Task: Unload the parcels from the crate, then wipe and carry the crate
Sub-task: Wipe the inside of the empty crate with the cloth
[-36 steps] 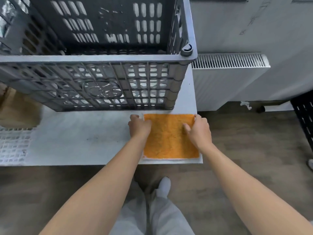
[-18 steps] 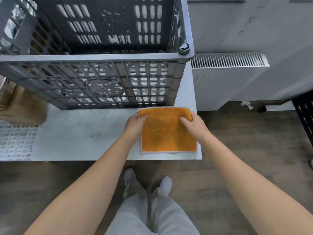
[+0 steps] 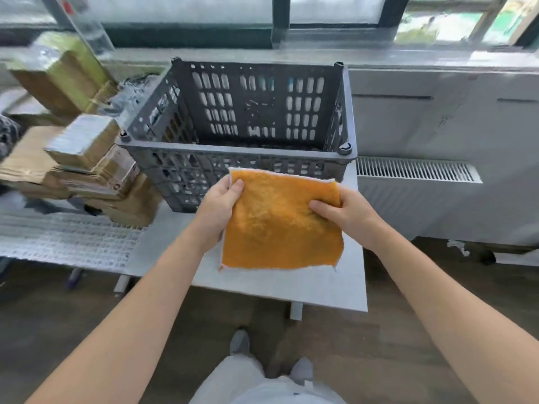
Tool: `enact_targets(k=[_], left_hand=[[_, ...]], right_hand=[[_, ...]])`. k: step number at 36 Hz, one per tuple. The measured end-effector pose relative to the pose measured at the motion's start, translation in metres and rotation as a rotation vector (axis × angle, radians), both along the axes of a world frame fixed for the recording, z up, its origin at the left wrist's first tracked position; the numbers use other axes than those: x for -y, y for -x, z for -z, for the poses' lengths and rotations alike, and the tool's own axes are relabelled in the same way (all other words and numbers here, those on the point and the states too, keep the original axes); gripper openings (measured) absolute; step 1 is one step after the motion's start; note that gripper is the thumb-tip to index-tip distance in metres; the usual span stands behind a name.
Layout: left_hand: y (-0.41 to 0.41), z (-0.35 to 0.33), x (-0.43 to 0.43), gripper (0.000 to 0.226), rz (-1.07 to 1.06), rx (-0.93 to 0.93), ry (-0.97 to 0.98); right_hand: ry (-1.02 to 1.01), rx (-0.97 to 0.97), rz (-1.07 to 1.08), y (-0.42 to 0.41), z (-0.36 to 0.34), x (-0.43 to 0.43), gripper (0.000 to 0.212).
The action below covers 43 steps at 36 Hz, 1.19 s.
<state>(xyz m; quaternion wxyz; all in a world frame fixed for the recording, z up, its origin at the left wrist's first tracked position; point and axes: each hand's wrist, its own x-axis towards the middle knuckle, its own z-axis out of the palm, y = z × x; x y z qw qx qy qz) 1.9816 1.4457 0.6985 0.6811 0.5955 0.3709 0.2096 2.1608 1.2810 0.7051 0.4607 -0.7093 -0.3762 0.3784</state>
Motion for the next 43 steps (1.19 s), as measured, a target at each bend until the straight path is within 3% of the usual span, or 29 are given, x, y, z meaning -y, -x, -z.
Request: enact_targets(k=[11,17,22,26,32,37,43], left_hand=[[0.016,-0.089,-0.054,0.02,-0.124,0.016,-0.176],[0.003,-0.127,-0.101,0.024,-0.254,-0.08,-0.407],[-0.021,-0.15,-0.132,0.029,-0.227,-0.084,-0.59],[-0.033,-0.149,-0.162,0.024,-0.166,-0.081,-0.648],[-0.049,-0.132,-0.194,0.026,0.012,0.007,-0.519],[-0.049,-0.123,-0.216,0.045,0.216,0.028,-0.308],[-0.04,-0.114,-0.246,0.04,0.351,0.115,-0.02]], right_hand=[[-0.213,0.133,0.001,0.008,-0.085,-0.069,0.027],[-0.223,0.178,0.091,0.003,-0.118,-0.13,0.028],[-0.248,0.238,0.184,0.006,-0.133,-0.187,0.012],[-0.247,0.261,0.276,0.008,-0.132,-0.229,0.022],[-0.19,0.256,0.323,0.022,-0.117,-0.278,0.027],[-0.165,0.209,0.291,0.036,-0.113,-0.302,0.034],[-0.14,0.222,0.217,0.04,-0.106,-0.318,0.034]])
